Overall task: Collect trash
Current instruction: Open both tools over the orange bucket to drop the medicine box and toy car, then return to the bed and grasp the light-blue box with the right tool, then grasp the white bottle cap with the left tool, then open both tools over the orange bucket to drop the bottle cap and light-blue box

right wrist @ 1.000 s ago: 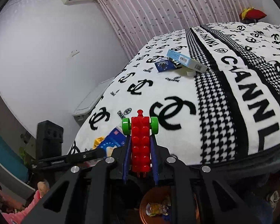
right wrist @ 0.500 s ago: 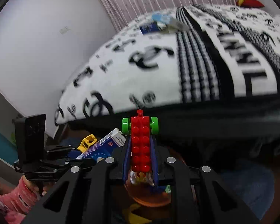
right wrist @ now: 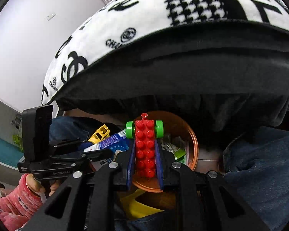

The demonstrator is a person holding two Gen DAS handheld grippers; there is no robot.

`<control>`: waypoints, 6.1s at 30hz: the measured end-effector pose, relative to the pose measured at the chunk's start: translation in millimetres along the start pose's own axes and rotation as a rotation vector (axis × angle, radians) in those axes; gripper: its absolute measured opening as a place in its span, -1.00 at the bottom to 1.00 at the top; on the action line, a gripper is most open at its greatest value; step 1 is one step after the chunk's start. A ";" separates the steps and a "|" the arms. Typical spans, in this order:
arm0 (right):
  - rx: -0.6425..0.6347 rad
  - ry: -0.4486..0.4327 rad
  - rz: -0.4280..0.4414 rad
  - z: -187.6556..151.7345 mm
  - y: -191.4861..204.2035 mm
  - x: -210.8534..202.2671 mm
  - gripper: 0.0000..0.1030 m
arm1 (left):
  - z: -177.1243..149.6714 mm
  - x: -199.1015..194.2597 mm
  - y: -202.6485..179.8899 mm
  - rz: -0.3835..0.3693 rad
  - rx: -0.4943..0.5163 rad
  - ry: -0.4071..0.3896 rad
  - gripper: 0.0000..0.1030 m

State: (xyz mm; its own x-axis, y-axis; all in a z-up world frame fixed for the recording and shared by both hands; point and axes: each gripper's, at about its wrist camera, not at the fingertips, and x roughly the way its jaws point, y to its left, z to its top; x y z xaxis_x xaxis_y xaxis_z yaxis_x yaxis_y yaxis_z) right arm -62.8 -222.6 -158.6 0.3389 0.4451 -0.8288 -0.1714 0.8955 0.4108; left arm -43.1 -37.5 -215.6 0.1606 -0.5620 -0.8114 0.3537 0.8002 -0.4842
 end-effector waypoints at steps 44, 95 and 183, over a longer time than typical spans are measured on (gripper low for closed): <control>-0.038 -0.229 -0.032 96.9 8.3 -56.4 0.35 | 64.1 -126.1 -33.8 0.098 0.096 -0.352 0.79; -0.208 -0.408 -0.493 354.9 16.1 -24.1 -0.38 | 227.4 -113.8 -12.8 0.129 0.019 -0.379 0.81; -0.181 0.094 -0.174 -26.4 8.8 37.5 -0.43 | -5.2 70.0 -8.7 0.326 0.175 0.227 -0.40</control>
State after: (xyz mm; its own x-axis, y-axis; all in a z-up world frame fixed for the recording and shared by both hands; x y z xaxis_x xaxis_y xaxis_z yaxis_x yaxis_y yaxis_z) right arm -76.0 -198.1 -196.2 0.2915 0.2746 -0.9163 -0.2839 0.9396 0.1913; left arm -39.8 -82.8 -269.9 0.0903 -0.2100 -0.9735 0.4722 0.8697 -0.1438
